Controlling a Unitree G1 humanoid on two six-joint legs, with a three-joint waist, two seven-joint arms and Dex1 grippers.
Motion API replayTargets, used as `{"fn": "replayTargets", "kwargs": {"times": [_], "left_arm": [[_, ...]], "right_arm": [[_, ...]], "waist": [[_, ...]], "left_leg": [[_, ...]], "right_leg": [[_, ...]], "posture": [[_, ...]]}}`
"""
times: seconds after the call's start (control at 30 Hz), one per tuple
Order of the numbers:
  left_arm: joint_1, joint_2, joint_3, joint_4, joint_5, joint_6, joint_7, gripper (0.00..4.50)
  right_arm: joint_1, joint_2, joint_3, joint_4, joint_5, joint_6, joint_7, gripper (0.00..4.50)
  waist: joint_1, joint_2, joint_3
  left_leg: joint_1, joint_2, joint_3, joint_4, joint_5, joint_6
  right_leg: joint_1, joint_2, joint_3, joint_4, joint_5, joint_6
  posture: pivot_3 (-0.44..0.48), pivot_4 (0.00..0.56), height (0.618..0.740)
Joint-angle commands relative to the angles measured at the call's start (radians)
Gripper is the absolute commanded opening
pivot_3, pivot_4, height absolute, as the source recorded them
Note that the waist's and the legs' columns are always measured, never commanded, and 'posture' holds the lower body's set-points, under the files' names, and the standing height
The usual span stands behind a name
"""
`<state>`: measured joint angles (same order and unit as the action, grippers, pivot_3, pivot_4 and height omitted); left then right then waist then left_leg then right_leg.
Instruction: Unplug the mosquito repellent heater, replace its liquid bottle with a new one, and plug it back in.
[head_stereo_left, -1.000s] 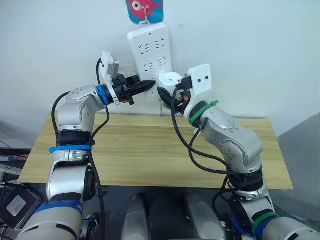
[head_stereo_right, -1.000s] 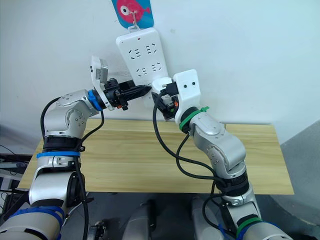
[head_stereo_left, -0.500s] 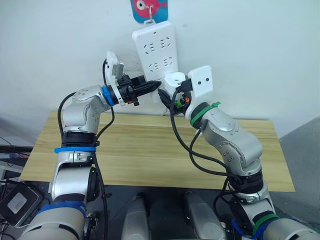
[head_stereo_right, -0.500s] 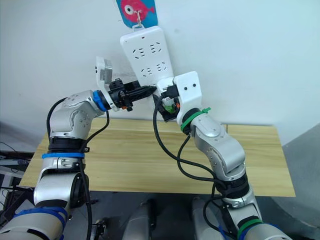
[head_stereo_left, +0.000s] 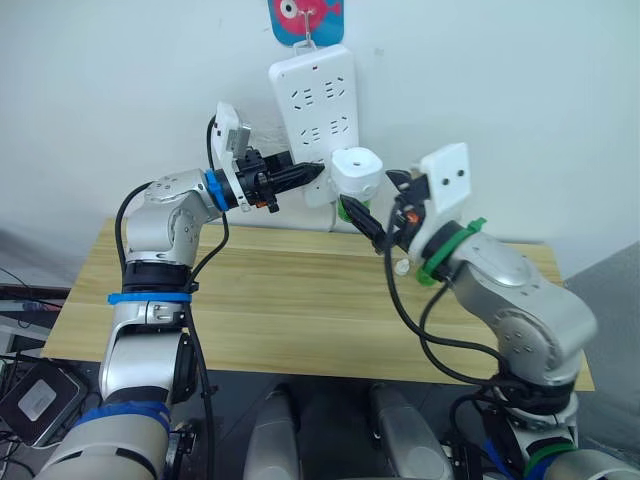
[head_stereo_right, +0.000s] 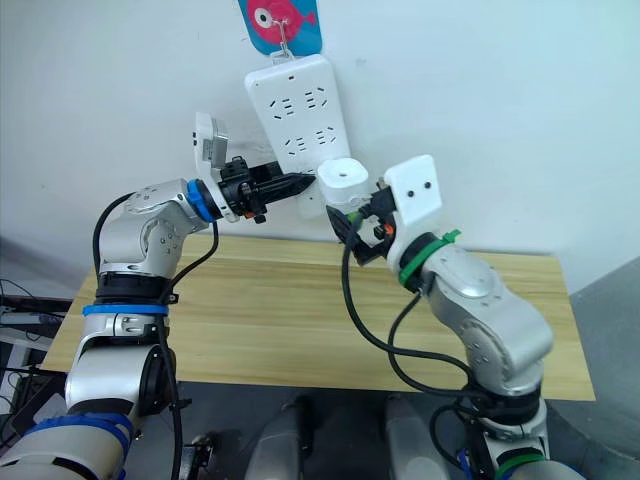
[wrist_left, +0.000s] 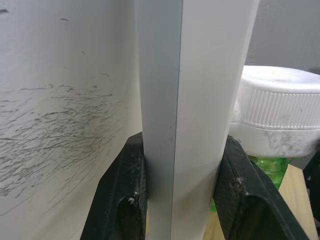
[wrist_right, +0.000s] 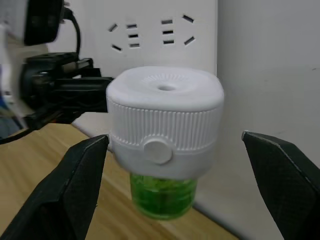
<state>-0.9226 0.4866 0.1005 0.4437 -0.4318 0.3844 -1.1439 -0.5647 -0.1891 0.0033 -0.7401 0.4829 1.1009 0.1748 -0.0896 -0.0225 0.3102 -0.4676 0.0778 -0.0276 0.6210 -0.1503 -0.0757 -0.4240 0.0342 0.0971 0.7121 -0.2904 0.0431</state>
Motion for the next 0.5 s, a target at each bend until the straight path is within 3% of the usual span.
{"fn": "replayTargets", "kwargs": {"times": [0.03, 0.13, 0.27, 0.4, 0.5], "left_arm": [[0.011, 0.023, 0.022, -0.004, -0.002, -0.009, 0.011, 2.27], [0.047, 0.053, 0.038, -0.047, -0.020, 0.024, 0.017, 3.14], [0.100, 0.112, 0.073, -0.109, -0.042, 0.072, 0.033, 4.39], [0.168, 0.181, 0.110, -0.203, -0.084, 0.154, 0.045, 4.50], [0.222, 0.216, 0.117, -0.281, -0.116, 0.214, 0.044, 4.50]], "right_arm": [[0.006, -0.003, -0.022, -0.038, 0.070, -0.023, 0.053, 4.09], [0.003, 0.031, -0.012, 0.006, 0.084, -0.054, 0.054, 3.21], [0.017, 0.037, 0.021, 0.042, 0.087, -0.095, 0.084, 1.70], [0.027, 0.017, 0.089, 0.096, 0.059, -0.171, 0.143, 0.13], [0.025, 0.010, 0.136, 0.130, 0.042, -0.225, 0.178, 0.03]], "waist": [[-0.004, 0.000, 0.000], [-0.010, 0.000, 0.000], [-0.010, 0.000, 0.000], [-0.002, 0.000, 0.000], [0.003, 0.000, 0.000]], "left_leg": [[0.000, 0.000, 0.000, 0.000, 0.000, 0.000], [0.001, 0.000, 0.000, 0.001, 0.000, 0.000], [0.000, 0.001, 0.000, 0.002, 0.000, 0.000], [0.000, 0.001, 0.000, 0.001, 0.000, 0.000], [0.000, 0.001, 0.000, 0.002, 0.000, 0.000]], "right_leg": [[0.000, 0.000, 0.000, 0.001, 0.000, 0.000], [0.000, 0.001, 0.000, 0.001, 0.000, 0.000], [0.000, 0.001, 0.000, 0.002, 0.000, 0.000], [0.000, 0.000, 0.000, 0.001, 0.000, 0.000], [0.000, 0.000, 0.000, 0.001, 0.000, 0.000]], "posture": [[-0.124, 0.265, 0.740], [-0.105, 0.266, 0.740], [-0.088, 0.270, 0.740], [-0.069, 0.269, 0.740], [-0.052, 0.266, 0.740]]}}
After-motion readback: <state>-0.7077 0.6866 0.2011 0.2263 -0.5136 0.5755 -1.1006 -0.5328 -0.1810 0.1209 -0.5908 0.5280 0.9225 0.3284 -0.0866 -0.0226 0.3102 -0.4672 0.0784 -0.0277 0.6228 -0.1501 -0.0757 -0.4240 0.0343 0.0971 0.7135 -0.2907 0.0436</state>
